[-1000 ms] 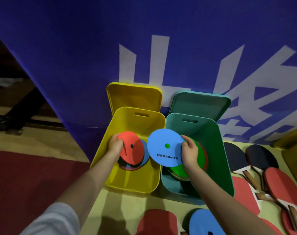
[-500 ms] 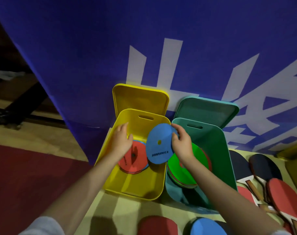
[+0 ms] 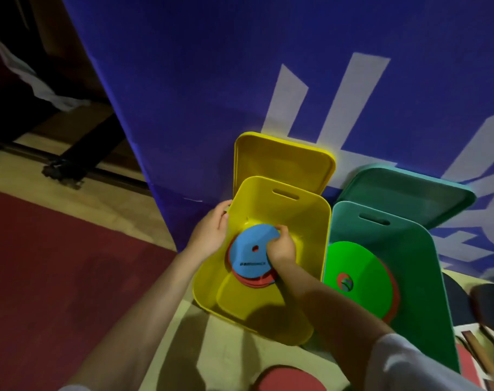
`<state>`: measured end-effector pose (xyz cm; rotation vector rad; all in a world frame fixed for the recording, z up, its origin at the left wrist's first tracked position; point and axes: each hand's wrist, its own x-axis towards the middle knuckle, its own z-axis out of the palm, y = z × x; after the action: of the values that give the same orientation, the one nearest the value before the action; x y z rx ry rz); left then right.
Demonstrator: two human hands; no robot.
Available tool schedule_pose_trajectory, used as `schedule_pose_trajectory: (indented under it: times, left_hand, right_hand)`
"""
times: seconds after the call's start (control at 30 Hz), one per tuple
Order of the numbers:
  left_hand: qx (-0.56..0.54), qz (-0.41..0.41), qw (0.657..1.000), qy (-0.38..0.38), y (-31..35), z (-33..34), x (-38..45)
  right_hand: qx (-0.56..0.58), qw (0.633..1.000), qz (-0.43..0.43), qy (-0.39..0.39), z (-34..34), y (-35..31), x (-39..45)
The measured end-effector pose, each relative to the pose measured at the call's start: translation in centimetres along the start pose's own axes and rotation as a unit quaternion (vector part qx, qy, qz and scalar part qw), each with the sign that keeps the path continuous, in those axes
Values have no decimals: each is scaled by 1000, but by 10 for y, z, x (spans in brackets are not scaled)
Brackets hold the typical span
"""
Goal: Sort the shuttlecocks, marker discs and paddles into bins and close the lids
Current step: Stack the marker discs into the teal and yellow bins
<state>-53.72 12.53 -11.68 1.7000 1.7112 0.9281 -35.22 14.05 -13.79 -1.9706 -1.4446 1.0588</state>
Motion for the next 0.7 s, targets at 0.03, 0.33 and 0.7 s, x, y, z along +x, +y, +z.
schedule_pose_trajectory:
  times: [0.03,0.33,0.7]
  left_hand:
    - [-2,-1,1000,6,-2,0,1]
    - [12,-6,1000,15,-4,-6,2]
    - [63,136,985,88,109,35,-26]
  right_hand:
    - [-26,1000,9,4,4,8,3]
    - [-279,960,1,-37,17,30,11]
    - [244,961,-133,1,-118,13,-83]
